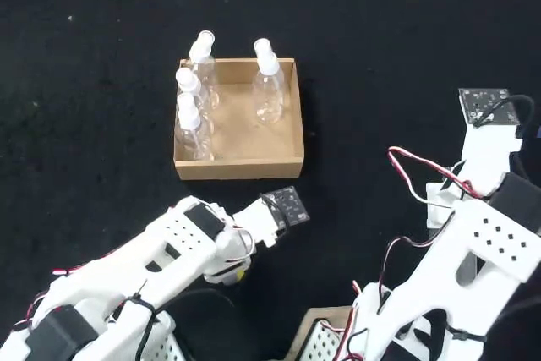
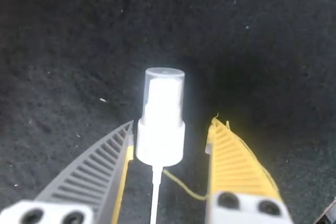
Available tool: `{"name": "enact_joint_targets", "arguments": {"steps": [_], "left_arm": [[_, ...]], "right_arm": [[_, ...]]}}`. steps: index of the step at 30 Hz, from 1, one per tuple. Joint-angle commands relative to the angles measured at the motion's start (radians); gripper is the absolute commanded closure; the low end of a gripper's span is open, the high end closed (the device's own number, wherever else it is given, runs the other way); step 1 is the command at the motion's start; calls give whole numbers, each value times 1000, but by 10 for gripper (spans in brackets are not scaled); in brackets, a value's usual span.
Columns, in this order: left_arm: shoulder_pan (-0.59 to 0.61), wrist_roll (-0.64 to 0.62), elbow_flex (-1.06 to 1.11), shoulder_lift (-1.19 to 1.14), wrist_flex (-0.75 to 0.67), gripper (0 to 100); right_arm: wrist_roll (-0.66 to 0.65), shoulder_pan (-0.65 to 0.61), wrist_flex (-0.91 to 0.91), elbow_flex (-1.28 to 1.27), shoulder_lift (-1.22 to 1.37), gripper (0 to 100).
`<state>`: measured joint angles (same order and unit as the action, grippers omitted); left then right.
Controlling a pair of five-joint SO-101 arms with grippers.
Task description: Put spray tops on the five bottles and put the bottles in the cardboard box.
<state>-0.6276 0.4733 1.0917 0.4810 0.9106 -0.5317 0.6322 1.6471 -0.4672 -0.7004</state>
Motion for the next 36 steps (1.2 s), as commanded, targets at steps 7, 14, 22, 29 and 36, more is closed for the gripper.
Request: {"name": "enact_joint_targets", "arguments": {"steps": [7, 14, 22, 29, 36], "left_arm": [[-12, 5, 31, 144, -11, 945], [76, 3, -25, 396, 198, 945], [289, 5, -173, 681, 397, 945], [311, 3, -329, 761, 410, 945], [302, -161, -536, 761, 241, 945]], "right_arm": [[132, -250, 3, 8, -162, 923], [334, -537, -186, -74, -277, 923], [443, -683, -563, -371, -421, 923], [516, -753, -822, -661, -690, 924], [566, -756, -862, -855, -944, 924]]}}
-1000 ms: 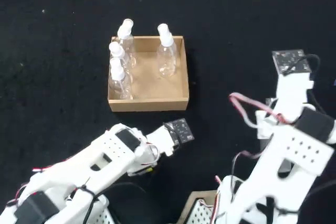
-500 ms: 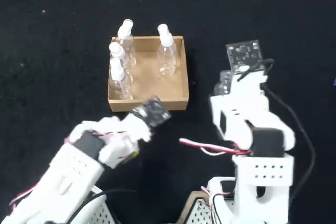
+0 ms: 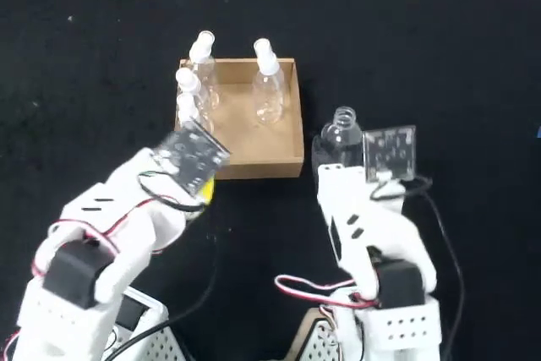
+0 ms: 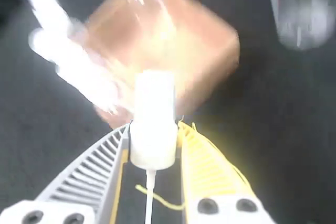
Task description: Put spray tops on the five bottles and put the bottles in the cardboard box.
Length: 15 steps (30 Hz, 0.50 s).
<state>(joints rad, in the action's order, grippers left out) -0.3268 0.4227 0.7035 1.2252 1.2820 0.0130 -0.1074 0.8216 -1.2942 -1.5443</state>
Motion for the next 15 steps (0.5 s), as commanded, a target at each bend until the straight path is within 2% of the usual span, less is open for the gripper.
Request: {"name": "enact_joint_targets", "arguments": {"steps": [1, 6, 8, 15], "left_arm": [[1, -149, -163, 17, -181, 945], [-7, -341, -170, 17, -468, 942], [-44, -394, -170, 17, -569, 942], [-232, -423, -142, -12, -891, 942]], "right_arm": [[28, -17, -37, -47, -131, 924], [48, -17, -37, -134, -255, 924], [55, -18, -37, -159, -292, 924], [54, -106, -35, -189, -352, 924]]}}
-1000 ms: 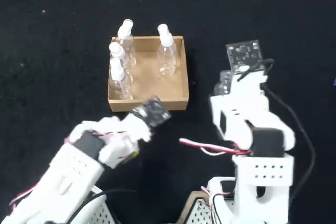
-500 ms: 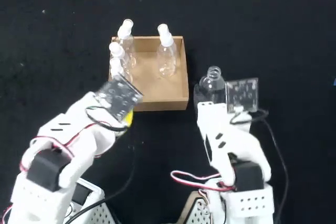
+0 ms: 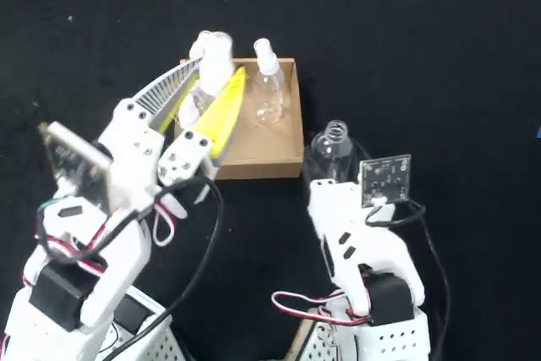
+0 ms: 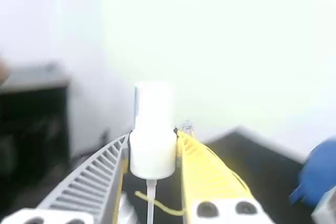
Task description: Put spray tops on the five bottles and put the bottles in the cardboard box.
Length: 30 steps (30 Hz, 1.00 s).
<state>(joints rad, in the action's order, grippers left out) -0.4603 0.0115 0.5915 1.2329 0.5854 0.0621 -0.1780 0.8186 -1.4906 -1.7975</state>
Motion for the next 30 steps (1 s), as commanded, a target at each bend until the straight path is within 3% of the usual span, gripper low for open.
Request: {"name": "enact_joint_targets", "arguments": {"steps": [1, 5, 9, 30], "left_arm": [[-117, -12, -22, -35, -249, 942], [-174, -12, -1, -133, -434, 943], [-216, -12, 1, -235, -532, 945], [-211, -18, 85, -358, -522, 942]], "right_arm": [[5, -37, -32, 7, -99, 924], [5, -37, -32, 7, -99, 924], [5, -37, -32, 7, -99, 924], [5, -37, -34, 4, -99, 924]]}}
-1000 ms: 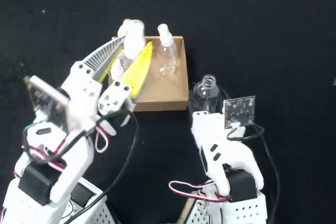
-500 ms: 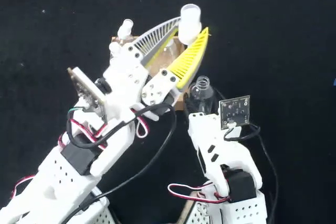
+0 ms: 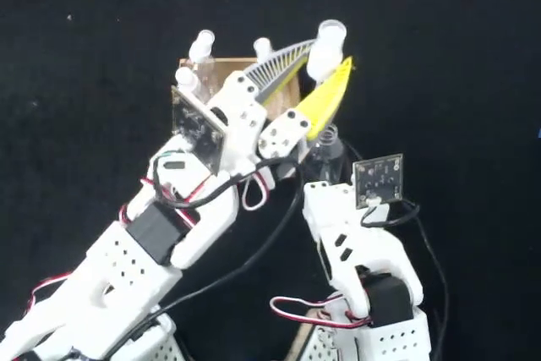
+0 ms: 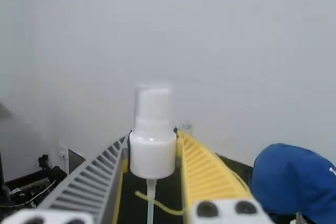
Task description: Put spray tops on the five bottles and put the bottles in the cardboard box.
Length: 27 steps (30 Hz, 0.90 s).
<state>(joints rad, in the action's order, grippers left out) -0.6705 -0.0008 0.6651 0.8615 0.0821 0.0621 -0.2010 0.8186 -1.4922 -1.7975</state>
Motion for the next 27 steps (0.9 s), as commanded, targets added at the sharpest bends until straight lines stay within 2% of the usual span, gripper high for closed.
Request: {"name": "enact_joint_targets", "arguments": {"steps": [1, 4, 10, 15, 19, 24, 27], "left_arm": [[-1, -6, 15, 12, -18, 942], [1, -8, 10, -15, -23, 942], [21, -20, 4, -77, -215, 946], [25, -129, 4, -80, -213, 945], [28, -137, 16, -80, -212, 945], [19, -143, 16, -80, -84, 945], [25, -164, 19, -80, -55, 945]], "right_arm": [[5, -14, -34, 5, -99, 924], [5, -14, -34, 5, -99, 924], [5, -14, -34, 5, -99, 924], [5, -14, -34, 5, -99, 924], [5, -14, -32, 5, -99, 924], [5, -14, -32, 5, -99, 924], [5, -14, -32, 4, -99, 924]]}}
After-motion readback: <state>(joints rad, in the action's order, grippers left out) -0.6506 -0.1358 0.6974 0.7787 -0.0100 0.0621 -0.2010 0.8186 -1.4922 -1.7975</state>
